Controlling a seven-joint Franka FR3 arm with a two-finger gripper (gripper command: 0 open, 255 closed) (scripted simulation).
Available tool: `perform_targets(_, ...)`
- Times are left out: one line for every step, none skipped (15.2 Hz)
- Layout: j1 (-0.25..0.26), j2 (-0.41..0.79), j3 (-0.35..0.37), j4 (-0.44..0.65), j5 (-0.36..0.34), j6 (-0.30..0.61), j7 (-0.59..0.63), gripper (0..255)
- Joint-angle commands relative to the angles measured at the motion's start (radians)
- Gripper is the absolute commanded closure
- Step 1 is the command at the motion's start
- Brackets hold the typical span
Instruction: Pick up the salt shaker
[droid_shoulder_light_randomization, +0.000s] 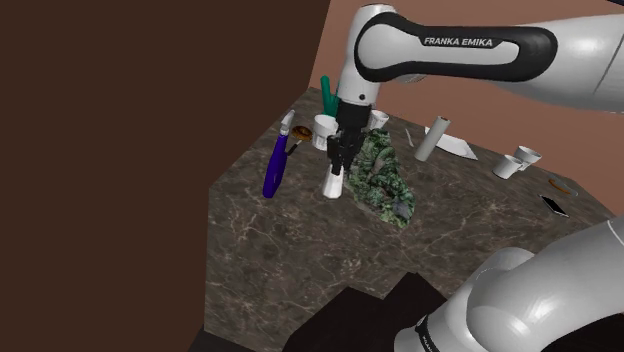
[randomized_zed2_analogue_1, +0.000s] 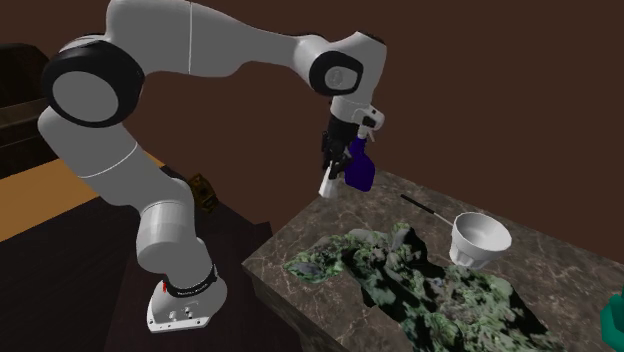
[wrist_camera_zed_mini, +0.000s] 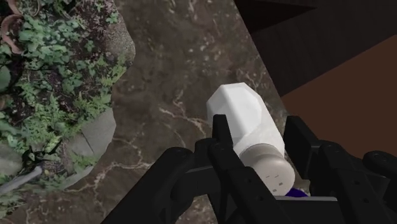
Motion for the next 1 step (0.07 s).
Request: perform_targets(-0.001,-0.001,-0.001,0.007,-0.001,-0.008,-0.001,255)
